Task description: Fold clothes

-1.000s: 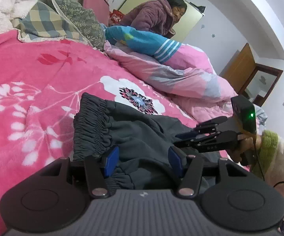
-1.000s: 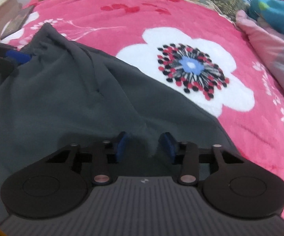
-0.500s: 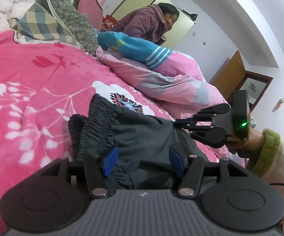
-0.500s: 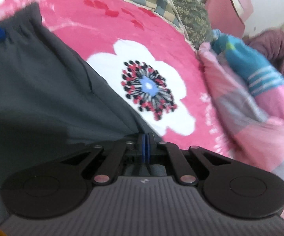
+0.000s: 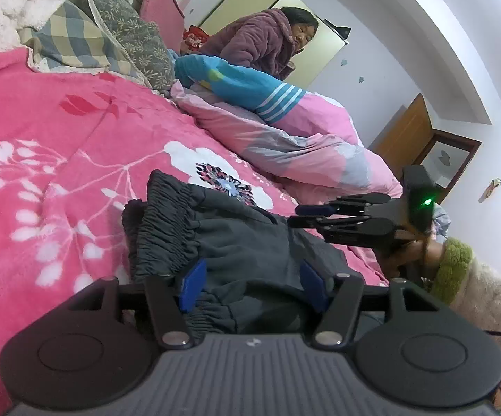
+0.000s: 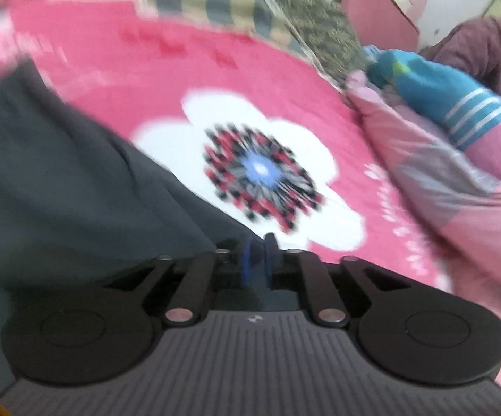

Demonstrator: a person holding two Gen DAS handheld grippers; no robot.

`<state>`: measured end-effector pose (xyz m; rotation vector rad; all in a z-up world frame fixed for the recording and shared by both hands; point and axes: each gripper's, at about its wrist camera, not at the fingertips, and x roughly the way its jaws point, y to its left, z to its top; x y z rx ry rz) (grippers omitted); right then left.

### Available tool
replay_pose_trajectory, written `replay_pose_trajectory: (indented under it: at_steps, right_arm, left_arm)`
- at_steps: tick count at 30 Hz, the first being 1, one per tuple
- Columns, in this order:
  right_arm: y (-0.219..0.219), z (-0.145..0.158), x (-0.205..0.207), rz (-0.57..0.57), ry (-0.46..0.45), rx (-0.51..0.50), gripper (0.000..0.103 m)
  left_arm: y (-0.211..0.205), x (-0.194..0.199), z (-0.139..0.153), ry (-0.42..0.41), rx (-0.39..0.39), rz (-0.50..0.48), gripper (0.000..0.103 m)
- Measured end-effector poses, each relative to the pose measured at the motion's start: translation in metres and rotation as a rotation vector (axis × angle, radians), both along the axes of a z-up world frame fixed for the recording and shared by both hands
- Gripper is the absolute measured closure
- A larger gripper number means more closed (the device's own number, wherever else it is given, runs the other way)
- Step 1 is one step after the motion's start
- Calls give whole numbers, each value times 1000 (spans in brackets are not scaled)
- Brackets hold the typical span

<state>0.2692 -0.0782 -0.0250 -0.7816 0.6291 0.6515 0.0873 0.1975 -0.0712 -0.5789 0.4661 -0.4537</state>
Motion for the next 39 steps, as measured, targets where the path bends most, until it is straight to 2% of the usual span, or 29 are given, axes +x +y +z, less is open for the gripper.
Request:
replay_pose_trajectory:
  at_steps: [2, 7, 10, 11, 12, 15, 18, 22, 27, 31, 32, 33, 36, 38, 39]
  right_arm:
    - [-4, 3, 2, 18, 55, 45, 61]
    - [-10, 6, 9, 56, 187, 133, 61]
    - [-5, -7, 12, 48, 229, 111, 71]
    - [-4, -9, 9, 47, 235, 117, 81]
    - [-3, -9, 5, 48, 229, 117, 92]
    - [2, -6, -11, 57, 146, 65, 102]
    - [6, 2, -17, 61, 56, 30, 102]
    - [13, 10, -13, 62, -15, -8, 102]
    - [29, -14, -5, 77, -45, -70, 101]
    - [32, -31, -2, 56, -49, -59, 100]
    - [30, -29, -3, 48, -57, -49, 96]
    - [27, -23, -4, 28, -63, -28, 83]
    - [0, 10, -7, -58, -69, 89, 54]
    - [-27, 38, -11, -121, -74, 192, 42]
    - [-44, 52, -15, -159, -80, 247, 40]
  left_arm:
    - [0, 0, 0, -2, -1, 1, 41]
    - [-1, 0, -1, -11, 7, 5, 40]
    - [-1, 0, -1, -14, 8, 7, 40]
    - [-1, 0, -1, -14, 8, 9, 40]
    - [-1, 0, -1, -16, 7, 10, 40]
    - [-1, 0, 0, -22, 8, 15, 39]
    - [-1, -1, 0, -28, 11, 19, 39]
    - [-1, -2, 0, -31, 16, 20, 39]
    - [-2, -2, 0, -31, 17, 18, 39]
    - [-2, -3, -1, -35, 19, 18, 38]
    - [-2, -4, -1, -35, 18, 19, 38]
    - [-1, -4, -1, -35, 16, 20, 37]
    - [-1, -3, -1, -34, 9, 23, 37]
    - [0, -5, 0, -38, 8, 30, 37]
    - [0, -5, 0, -41, 8, 35, 37]
